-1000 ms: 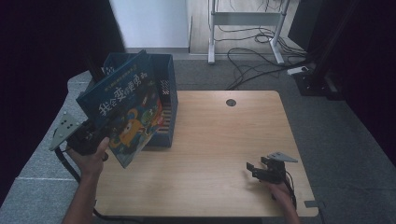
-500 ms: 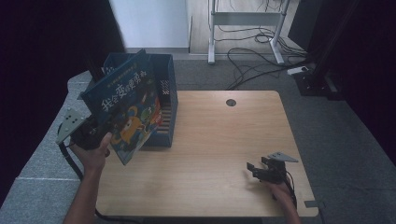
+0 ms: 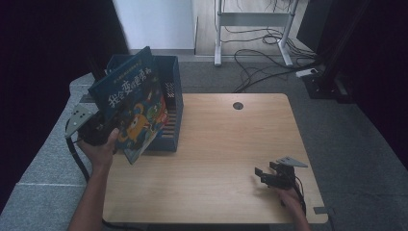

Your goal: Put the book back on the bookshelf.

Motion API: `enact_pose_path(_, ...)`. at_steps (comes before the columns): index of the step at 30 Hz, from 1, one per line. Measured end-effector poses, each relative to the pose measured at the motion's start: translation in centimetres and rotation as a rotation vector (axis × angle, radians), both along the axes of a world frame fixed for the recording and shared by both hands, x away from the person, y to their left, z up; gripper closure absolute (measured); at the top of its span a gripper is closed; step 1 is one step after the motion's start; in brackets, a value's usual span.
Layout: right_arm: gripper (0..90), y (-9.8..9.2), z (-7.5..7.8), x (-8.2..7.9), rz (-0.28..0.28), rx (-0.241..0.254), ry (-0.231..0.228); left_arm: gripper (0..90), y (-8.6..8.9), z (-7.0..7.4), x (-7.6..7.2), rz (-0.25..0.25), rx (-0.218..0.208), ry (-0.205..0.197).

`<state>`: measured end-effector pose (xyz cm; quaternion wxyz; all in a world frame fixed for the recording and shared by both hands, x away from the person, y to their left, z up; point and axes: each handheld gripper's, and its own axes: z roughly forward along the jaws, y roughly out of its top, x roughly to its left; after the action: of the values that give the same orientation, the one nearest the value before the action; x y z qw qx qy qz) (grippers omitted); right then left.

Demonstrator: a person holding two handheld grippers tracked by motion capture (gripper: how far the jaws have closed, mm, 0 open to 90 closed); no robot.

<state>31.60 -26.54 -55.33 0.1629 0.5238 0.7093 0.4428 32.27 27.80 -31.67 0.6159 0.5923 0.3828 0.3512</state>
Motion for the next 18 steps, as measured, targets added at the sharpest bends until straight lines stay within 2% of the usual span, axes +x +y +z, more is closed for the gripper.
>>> enact_pose_path(12,21.2,0.0,0.0,0.0,0.0,-0.001,-0.003,81.9,-0.4,0.1,1.8,0.052,0.005,0.0)
enact_pose_path(18,21.1,-0.1,0.0,0.1,0.003,-0.001,-0.001,81.8,-0.8,0.3,2.8,0.055,0.004,0.0)
